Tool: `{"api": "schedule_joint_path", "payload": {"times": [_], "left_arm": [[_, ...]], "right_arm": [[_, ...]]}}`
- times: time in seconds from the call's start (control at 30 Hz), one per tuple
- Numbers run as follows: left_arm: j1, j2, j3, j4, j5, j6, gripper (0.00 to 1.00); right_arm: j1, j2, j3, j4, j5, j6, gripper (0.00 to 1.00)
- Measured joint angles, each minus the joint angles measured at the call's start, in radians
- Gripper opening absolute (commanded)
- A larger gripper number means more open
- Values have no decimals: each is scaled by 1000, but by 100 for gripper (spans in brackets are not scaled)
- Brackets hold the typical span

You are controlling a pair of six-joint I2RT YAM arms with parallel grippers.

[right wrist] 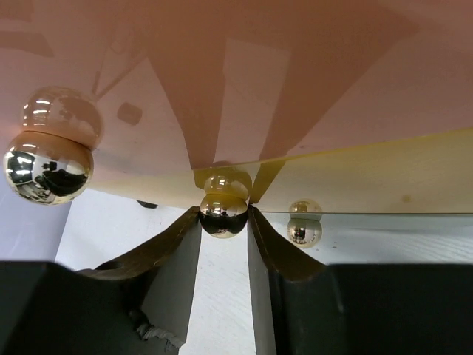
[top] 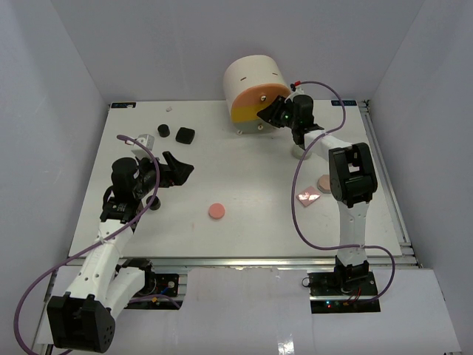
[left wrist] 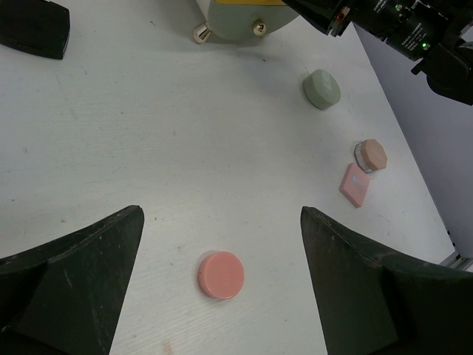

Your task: Organize the makeup

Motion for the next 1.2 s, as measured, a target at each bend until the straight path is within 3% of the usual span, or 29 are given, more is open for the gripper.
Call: {"api": "schedule_joint_path", "payload": {"times": [0.13, 0.37, 0.6, 0.73, 0.9, 1.0, 1.1, 1.2], "left_arm": [[0, 1, -1, 0, 0, 0, 98], [0, 34, -1, 10, 26, -1, 98], [-3, 151, -1, 0, 85, -8, 98], [-37, 192, 1, -15, 85, -7, 98], [-167, 254, 12, -55, 38, 14, 98], [-249, 286, 29, -91, -23, 25, 98], [-310, 327, 51, -113, -107, 26, 98], [-359, 374, 73, -143, -190, 24, 98]], "right_arm": [[2, 0, -4, 8, 1, 11, 17], [-4, -86, -168, 105, -4, 12, 13], [-14, -291, -442, 141, -31, 1, 19], [-15, -318, -476, 142, -35, -7, 24], [-15, -321, -481, 144, -36, -15, 27], [-15, -331, -497, 151, -37, -18, 43], [-15, -342, -508, 152, -41, -25, 84], [-15, -349, -510, 144, -48, -44, 90]]}}
